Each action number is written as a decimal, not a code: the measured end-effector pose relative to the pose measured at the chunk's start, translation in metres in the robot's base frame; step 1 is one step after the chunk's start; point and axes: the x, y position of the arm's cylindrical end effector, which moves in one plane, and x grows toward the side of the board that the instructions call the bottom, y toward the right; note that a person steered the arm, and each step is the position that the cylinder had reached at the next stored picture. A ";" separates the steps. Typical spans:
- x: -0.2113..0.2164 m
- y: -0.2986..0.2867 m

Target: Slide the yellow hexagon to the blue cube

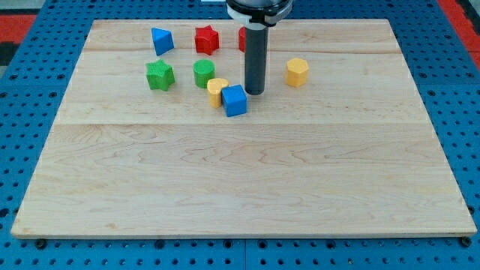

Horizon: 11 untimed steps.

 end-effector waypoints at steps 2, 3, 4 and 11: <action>-0.085 0.047; -0.090 0.119; -0.069 0.103; 0.013 0.072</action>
